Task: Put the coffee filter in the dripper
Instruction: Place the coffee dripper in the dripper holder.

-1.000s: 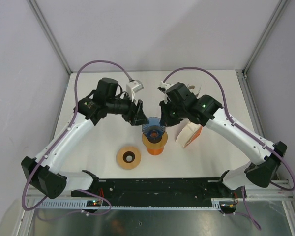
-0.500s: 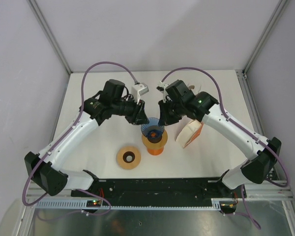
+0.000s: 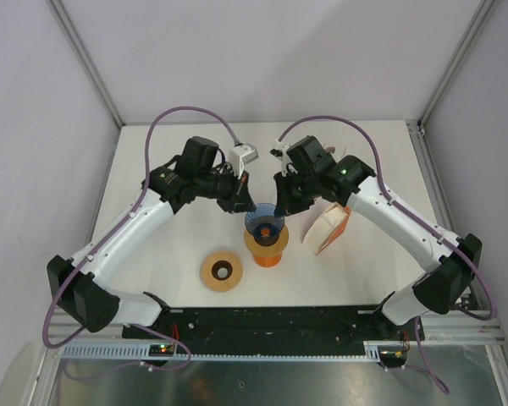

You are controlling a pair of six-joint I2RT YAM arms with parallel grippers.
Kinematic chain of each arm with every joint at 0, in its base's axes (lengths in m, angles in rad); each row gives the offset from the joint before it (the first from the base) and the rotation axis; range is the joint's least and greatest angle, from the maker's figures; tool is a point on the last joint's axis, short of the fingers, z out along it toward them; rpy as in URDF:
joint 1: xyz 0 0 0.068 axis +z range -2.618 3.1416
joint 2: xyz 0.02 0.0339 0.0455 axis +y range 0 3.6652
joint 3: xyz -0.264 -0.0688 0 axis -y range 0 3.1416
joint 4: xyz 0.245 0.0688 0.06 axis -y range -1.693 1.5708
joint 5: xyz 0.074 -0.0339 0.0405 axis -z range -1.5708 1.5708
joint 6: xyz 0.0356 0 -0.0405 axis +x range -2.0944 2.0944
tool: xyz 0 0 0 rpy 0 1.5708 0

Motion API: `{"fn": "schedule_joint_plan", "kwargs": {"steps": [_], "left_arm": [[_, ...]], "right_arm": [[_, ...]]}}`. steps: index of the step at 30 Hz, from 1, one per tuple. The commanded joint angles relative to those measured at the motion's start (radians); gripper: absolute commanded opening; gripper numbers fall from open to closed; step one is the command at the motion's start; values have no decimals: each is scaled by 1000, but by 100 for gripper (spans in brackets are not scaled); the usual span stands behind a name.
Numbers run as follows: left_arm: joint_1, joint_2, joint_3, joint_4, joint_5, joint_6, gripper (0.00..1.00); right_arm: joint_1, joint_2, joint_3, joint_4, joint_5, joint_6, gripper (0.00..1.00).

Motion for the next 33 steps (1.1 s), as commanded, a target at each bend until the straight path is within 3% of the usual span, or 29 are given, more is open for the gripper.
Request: {"fn": "schedule_joint_plan", "kwargs": {"steps": [1,33], "left_arm": [[-10,1,8,0,27,4,0],[-15,5,-135,-1,2,58,0]], "right_arm": [[-13,7,12,38,-12,-15,0],[-3,5,-103,95,30,-13,0]]}}
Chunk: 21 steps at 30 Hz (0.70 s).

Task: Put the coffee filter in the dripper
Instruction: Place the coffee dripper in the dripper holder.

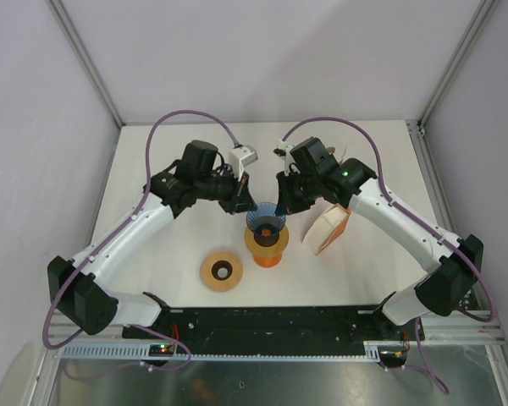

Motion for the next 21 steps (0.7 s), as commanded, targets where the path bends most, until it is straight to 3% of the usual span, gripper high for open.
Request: {"fn": "schedule_joint_plan", "kwargs": {"steps": [1,21], "left_arm": [[-19,14,-64,-102,3,49,0],[-75,-6,-81,-102,-54,76,0]], "right_arm": [[22,17,-41,29,52,-15,0],[109,-35,-122,106,239,-1,0]]}}
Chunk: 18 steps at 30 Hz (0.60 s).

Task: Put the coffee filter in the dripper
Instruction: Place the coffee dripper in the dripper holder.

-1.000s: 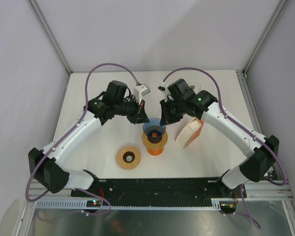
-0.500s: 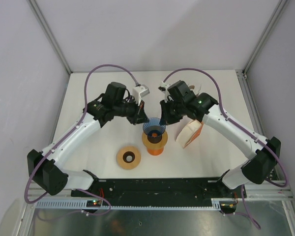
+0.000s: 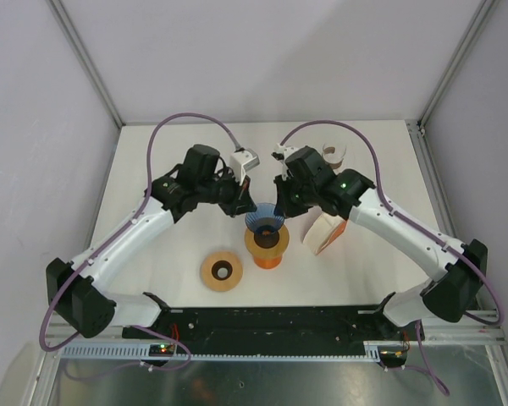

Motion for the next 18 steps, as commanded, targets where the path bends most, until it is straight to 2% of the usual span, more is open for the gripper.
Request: {"fn": "schedule_joint_plan", "kwargs": {"steps": [1,10,18], "left_arm": [[-54,18,-27,-141,3,42,0],[-101,23,28,-126,-100,72,0],[-109,25,-38,-123,-75,76,0]], "right_arm": [[46,0,-66,31,97,-24,0],[70,-59,-184,211,188,-61,0],[75,-66,-222,212,189,-65,0]]}}
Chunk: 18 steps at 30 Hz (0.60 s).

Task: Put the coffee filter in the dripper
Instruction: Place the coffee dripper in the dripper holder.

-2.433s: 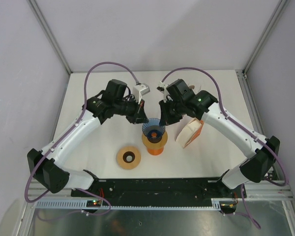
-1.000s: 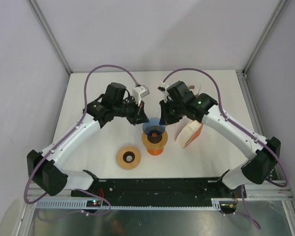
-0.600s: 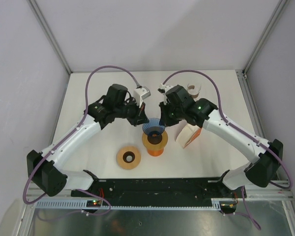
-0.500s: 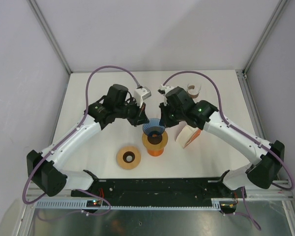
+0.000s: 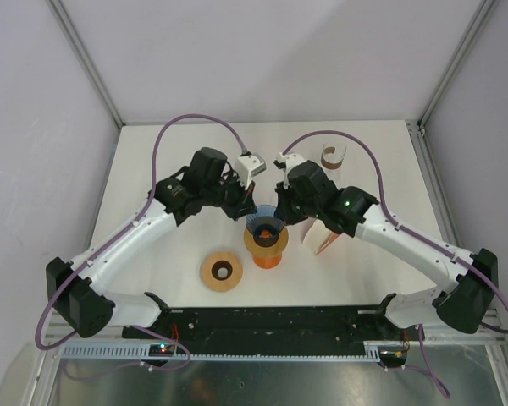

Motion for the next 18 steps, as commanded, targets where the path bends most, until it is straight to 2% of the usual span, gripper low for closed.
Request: {"fn": "schedule_joint_plan", "kwargs": {"steps": [1,7,12,18], "left_arm": [[-41,24,-62,-81,46,35,0],[-40,23,20,-82,45,23,1],[-40,27,81,-82,57,16,14],[-33,29,118,-82,54,11,22]], "right_arm": [[12,34,-54,40,58,-53,0],[9,6,-56,83,20,-54,0],[10,-9,-55,97,7,-46,7],[9,-22,-56,101,4,-41,16]]}}
